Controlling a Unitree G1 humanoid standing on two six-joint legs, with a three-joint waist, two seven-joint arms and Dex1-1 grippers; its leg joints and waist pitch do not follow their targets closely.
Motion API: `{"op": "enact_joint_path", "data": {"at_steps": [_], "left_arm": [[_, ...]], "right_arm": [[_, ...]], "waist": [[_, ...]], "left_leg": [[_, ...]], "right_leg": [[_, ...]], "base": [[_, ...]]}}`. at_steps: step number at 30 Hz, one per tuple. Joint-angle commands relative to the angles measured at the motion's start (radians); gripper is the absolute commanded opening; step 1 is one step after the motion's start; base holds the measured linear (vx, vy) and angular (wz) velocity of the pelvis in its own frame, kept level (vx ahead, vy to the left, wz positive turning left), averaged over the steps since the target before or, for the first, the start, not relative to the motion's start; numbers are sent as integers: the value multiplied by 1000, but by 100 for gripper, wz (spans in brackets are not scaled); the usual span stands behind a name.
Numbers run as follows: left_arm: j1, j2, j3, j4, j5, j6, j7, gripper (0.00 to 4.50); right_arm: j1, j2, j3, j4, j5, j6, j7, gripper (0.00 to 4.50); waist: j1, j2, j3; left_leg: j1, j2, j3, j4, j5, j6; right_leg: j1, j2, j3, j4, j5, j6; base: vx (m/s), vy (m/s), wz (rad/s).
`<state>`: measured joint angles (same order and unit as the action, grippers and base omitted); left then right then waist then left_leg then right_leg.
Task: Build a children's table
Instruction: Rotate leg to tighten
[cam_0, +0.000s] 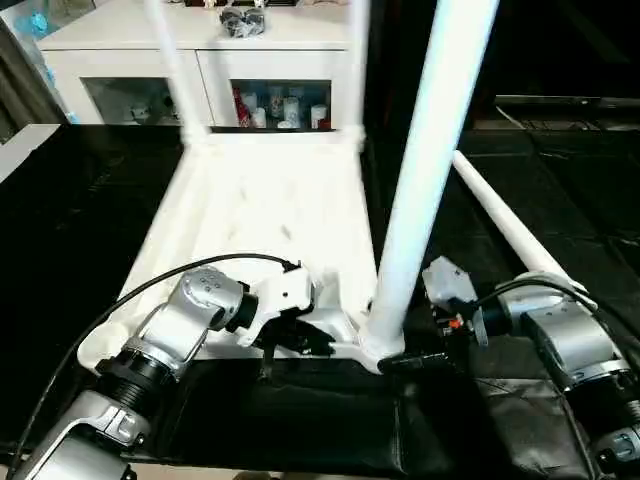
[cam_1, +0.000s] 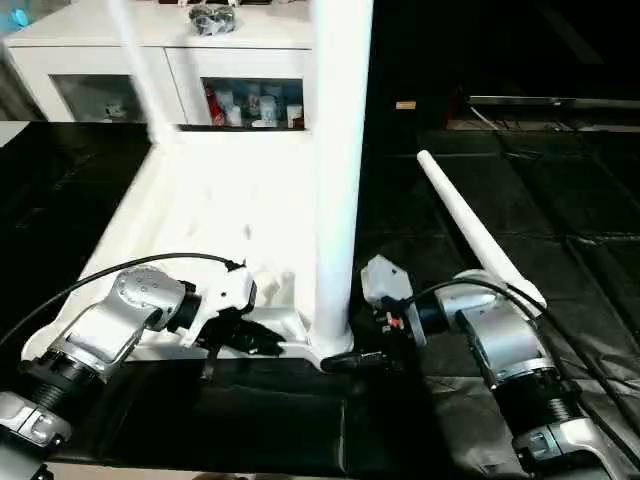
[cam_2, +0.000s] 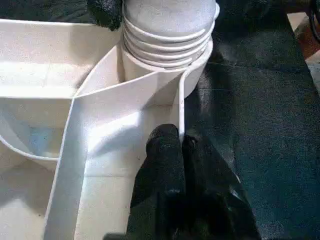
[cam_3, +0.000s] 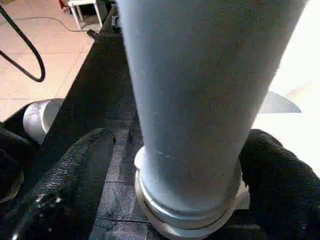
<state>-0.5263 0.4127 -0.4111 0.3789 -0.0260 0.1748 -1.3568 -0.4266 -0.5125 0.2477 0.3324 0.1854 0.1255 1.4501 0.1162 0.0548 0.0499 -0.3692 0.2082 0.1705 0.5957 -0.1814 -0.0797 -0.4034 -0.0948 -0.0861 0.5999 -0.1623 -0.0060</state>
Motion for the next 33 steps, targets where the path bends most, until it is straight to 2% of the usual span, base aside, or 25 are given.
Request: {"op": "enact_joint_path", "data": {"at_steps": [1,3,4,7,10,22,23,25,27,28,29,30,31,32,33], "left_arm": [[-28,-1,-17,-12,-2,-18,-44,0],[-29,1,-18,-11,-3,-22,-47,0],[-29,2,-20,-9,-3,-25,-49,0],[-28,3,-23,-7,-5,-30,-50,0],[-24,1,-26,-10,-6,-32,-49,0],[-21,-6,-18,-7,-9,-25,-36,0],[-20,-10,-14,-7,-11,-20,-30,0],[-33,-52,21,9,-20,39,53,0],[-42,-77,43,21,-24,70,105,0],[-52,-102,60,38,-20,86,161,0],[-66,-134,79,58,-13,111,231,0],[-75,-154,91,70,-8,126,275,0],[-85,-185,104,79,-3,150,333,0],[-93,-213,117,83,-4,177,380,0],[-99,-240,128,84,-7,200,418,0]], "right_arm": [[-5,-8,12,11,-16,-23,13,373],[-4,-7,10,19,-19,-32,10,363],[-5,-6,9,24,-17,-37,7,341],[-9,-3,7,33,-9,-38,3,326],[-12,0,8,42,-7,-43,5,290],[9,17,14,34,5,-45,6,274],[14,22,13,29,8,-39,-1,274],[32,64,-3,6,22,21,-80,274],[41,90,-12,-4,27,51,-129,273],[46,117,-16,-7,20,75,-185,273],[42,157,-24,8,-3,92,-274,272],[38,183,-29,20,-20,101,-333,272],[33,228,-42,31,-26,119,-410,272],[27,268,-53,41,-31,132,-476,272],[21,309,-64,49,-36,145,-541,272]], "waist": [[-6,-12,-72],[-7,-10,-72],[-7,-8,-73],[-7,-9,-73],[-6,-9,-73],[-6,-10,-73],[-5,-9,-74],[-6,-7,-72],[-10,-8,-67],[-10,-9,-67],[-19,-6,-62],[-20,-7,-63],[-32,-13,-61],[-42,-12,-58],[-47,-12,-57]], "left_leg": [[7,19,2,-68,-213,61],[7,19,1,-67,-212,61],[7,19,1,-67,-211,63],[8,19,1,-66,-209,66],[8,20,1,-67,-209,68],[7,20,2,-66,-210,70],[8,20,1,-66,-208,69],[8,20,1,-67,-217,66],[10,19,2,-70,-240,54],[9,16,0,-70,-247,49],[12,12,0,-72,-274,29],[16,11,-2,-72,-289,22],[7,6,-5,-75,-295,13],[1,3,-7,-76,-297,7],[1,1,-9,-76,-302,5]], "right_leg": [[53,-46,41,-67,-259,-225],[54,-45,40,-66,-252,-228],[54,-44,40,-66,-246,-231],[54,-43,39,-65,-237,-235],[54,-43,40,-64,-230,-239],[54,-43,39,-64,-233,-239],[55,-43,40,-64,-231,-239],[54,-43,39,-66,-246,-237],[52,-42,40,-71,-281,-228],[55,-43,38,-72,-302,-222],[49,-42,36,-83,-376,-193],[50,-44,34,-87,-406,-182],[57,-44,30,-89,-448,-157],[58,-44,25,-94,-501,-129],[57,-46,22,-100,-529,-114]], "base": [[0,0,0],[0,0,0],[0,0,0],[0,0,0],[0,0,0],[0,0,0],[0,0,0],[0,0,0],[0,0,0],[0,0,0],[0,0,0],[0,0,0],[0,0,0],[0,0,0],[0,0,0]]}}
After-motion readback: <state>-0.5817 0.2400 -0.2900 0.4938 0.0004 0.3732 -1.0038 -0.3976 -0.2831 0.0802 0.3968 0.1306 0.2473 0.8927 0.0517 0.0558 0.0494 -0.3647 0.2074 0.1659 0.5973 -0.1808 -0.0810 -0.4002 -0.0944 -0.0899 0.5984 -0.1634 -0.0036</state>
